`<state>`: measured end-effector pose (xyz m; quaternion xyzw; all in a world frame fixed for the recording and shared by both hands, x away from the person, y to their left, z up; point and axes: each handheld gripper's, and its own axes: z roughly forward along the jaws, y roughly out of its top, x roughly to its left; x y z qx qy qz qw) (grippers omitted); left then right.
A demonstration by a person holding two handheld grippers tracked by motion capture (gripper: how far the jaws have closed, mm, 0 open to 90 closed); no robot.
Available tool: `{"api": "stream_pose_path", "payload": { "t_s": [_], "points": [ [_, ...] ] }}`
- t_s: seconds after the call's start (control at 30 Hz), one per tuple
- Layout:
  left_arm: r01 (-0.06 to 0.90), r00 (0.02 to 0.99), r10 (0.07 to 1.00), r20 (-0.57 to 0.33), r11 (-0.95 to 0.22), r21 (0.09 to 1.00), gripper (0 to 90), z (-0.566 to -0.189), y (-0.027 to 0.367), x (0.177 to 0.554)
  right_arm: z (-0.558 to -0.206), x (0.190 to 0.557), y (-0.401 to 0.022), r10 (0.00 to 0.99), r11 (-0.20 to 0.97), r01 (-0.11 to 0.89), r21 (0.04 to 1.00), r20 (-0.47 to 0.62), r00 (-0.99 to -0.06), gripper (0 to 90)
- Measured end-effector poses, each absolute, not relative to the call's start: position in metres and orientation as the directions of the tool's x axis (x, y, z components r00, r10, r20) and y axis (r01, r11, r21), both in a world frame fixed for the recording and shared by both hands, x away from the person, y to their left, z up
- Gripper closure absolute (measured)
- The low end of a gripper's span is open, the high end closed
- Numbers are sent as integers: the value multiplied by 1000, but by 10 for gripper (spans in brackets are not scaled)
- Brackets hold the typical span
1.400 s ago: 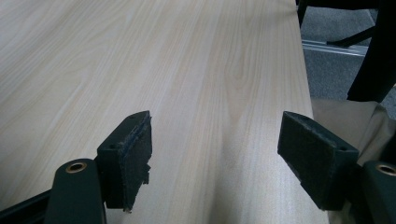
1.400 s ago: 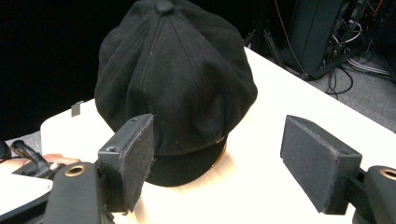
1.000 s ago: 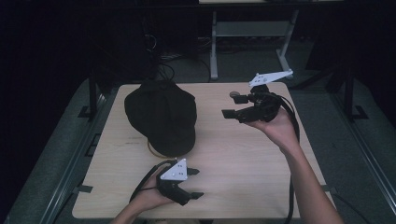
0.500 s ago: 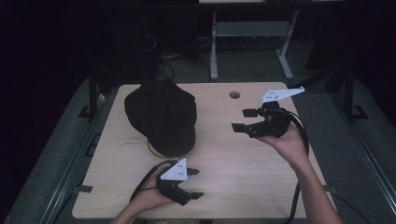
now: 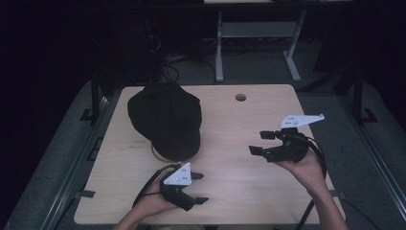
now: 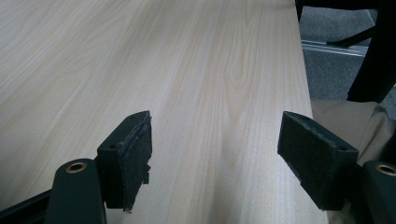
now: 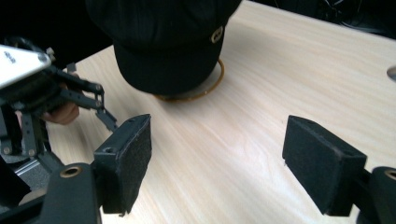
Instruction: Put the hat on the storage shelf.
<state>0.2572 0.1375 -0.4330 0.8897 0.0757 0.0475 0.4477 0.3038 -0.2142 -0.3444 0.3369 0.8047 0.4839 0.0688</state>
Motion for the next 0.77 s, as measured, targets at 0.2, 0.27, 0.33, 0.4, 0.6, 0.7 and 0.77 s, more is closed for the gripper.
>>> {"api": "stream_pose_path", "payload": {
  "t_s": [0.2,0.27,0.33,0.4,0.6,0.7,0.77],
  "points": [
    [93,984,180,16,-584,807,260,-433,139,256,-363,291,-224,623,307,479,823,207,-755,225],
    [94,984,180,16,-587,804,260,-432,140,256,-370,288,-228,627,304,478,824,205,-752,224],
    [92,984,180,19,-590,802,260,-432,140,256,-375,285,-231,635,305,491,816,211,-744,215],
    [89,984,178,22,-589,803,260,-433,140,255,-378,282,-233,640,307,493,814,207,-740,211],
    [93,984,180,17,-588,803,260,-432,140,255,-388,271,-237,644,327,501,802,199,-739,204],
    [89,984,176,21,-590,802,260,-432,139,254,-394,264,-239,644,321,502,803,204,-737,203],
    [83,985,173,26,-592,801,260,-432,139,253,-399,259,-240,645,312,508,803,214,-734,203]
  ]
}}
